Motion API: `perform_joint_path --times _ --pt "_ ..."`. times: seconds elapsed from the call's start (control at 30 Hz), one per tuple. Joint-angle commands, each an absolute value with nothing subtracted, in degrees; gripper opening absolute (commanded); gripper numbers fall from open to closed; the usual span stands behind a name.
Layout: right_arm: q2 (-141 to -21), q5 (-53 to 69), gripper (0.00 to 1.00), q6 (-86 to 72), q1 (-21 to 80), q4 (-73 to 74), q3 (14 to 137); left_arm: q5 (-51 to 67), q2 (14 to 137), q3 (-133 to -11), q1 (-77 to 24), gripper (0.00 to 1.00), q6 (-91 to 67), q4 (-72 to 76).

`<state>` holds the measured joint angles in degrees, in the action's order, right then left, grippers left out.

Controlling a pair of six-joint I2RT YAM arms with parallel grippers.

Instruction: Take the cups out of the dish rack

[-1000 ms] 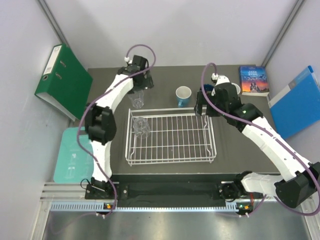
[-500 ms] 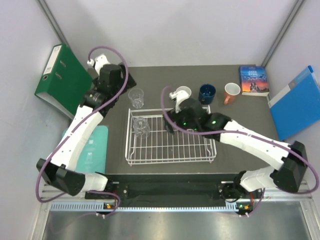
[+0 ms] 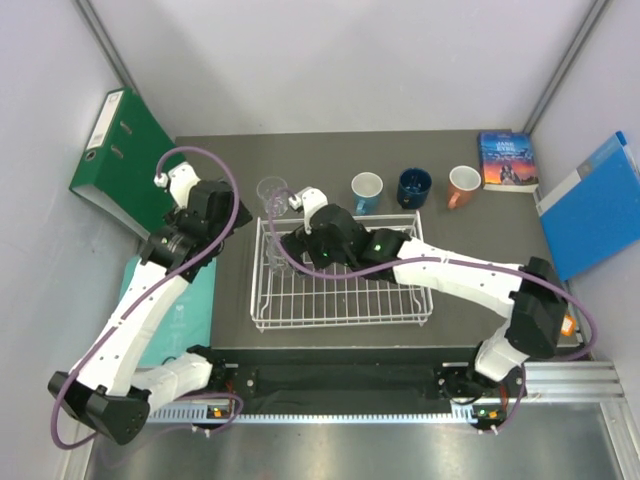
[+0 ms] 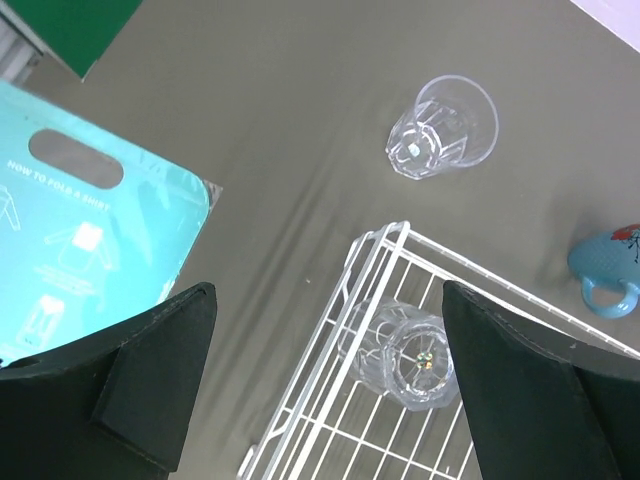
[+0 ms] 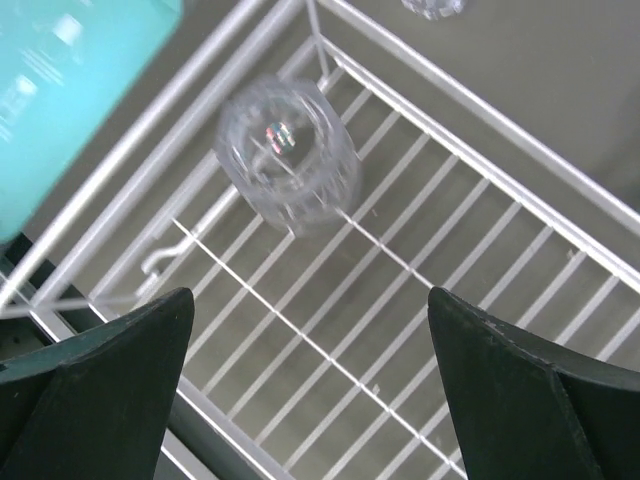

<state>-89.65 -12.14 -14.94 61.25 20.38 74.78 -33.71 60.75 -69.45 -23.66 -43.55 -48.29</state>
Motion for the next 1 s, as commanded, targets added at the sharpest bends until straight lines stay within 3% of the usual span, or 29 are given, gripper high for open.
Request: perform_joint_path --times 0.0,0.27,0.77,0.87,0.9,0.97 --pt "-93.5 -10.5 1.00 -13.4 62.5 14.2 80.7 -33.4 56.1 -66.0 -23.6 0.99 -47.5 -49.9" --pt "-104.0 -8.1 1.00 -11.6 62.7 15.5 89.8 -31.9 51.9 -63.5 -23.6 0.99 -50.3 -52.3" --pt "-117.2 -8.4 1.00 -12.6 61.6 17.0 95.8 -31.4 47.5 -60.5 -23.6 0.99 -50.6 -53.3" --pt "-117.0 -8.6 0.75 -12.6 61.7 16.9 95.6 -30.9 46.8 -59.7 -23.6 0.99 -50.5 -53.1" --pt "-116.3 -8.9 0.59 -12.7 61.6 17.0 95.5 -30.5 46.7 -59.4 -23.5 0.99 -50.6 -52.9" --pt "-115.1 -9.8 0.44 -12.8 61.6 16.6 94.3 -30.1 46.4 -58.6 -23.6 0.98 -50.6 -52.5"
